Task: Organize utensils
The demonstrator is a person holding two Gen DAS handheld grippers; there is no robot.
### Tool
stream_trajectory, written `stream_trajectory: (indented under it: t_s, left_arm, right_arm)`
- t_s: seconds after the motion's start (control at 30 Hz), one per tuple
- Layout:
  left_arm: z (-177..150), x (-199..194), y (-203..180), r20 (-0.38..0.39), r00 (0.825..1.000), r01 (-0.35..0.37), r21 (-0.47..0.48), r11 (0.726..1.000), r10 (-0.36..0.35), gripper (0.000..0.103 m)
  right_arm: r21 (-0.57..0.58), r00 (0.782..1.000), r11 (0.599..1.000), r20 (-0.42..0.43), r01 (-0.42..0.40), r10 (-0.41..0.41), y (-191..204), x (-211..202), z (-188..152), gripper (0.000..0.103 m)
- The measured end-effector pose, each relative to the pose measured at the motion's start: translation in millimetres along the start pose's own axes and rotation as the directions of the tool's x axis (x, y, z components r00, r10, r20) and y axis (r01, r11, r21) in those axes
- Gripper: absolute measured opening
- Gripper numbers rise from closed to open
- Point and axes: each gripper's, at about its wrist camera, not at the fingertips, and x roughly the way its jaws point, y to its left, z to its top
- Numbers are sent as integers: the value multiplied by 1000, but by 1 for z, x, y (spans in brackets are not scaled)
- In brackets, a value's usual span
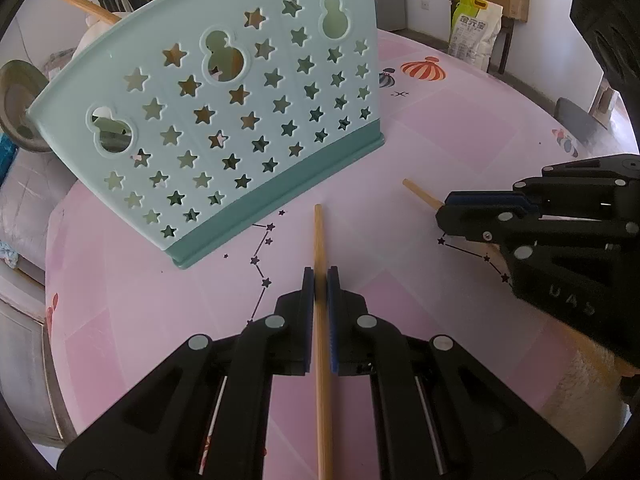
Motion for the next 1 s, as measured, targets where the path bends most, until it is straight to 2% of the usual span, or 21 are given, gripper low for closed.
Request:
stream_trajectory:
  t_s: [0.2, 0.37, 0.43, 0.63, 0.73, 0.83, 0.9, 1.0]
  left_arm:
    - [6, 4, 3, -16, 1000, 13, -4, 1000, -13, 5]
    - [15, 12, 20, -28, 994, 107, -58, 993, -109, 5]
    - [16, 13, 24, -30, 991, 125, -72, 990, -127, 5]
    - [19, 14, 31, -26, 991, 132, -72, 989, -135, 5]
    - [21, 1, 40, 17, 990, 143, -84, 986, -142, 5]
    - [21, -22, 51, 93, 983, 170, -104, 980, -160, 5]
    - [22, -43, 62, 161, 972, 193, -122, 974, -173, 5]
    - [23, -79, 84, 284, 943, 228, -163, 960, -176, 5]
  right_arm:
    - [49, 1000, 998, 17, -26, 25, -9, -6, -2, 7]
    - [85, 999, 995, 36, -43, 40, -15, -11, 0, 7]
    - [108, 998, 993, 43, -54, 49, -19, -12, -1, 7]
    - [132, 997, 989, 56, -65, 58, -23, -14, -2, 7]
    - [142, 995, 987, 72, -73, 63, -24, -18, -2, 7]
    - [154, 993, 984, 96, -89, 75, -25, -23, -1, 7]
    - [159, 991, 982, 107, -99, 83, -25, -25, 0, 7]
    - [164, 990, 981, 114, -101, 82, -28, -27, 0, 7]
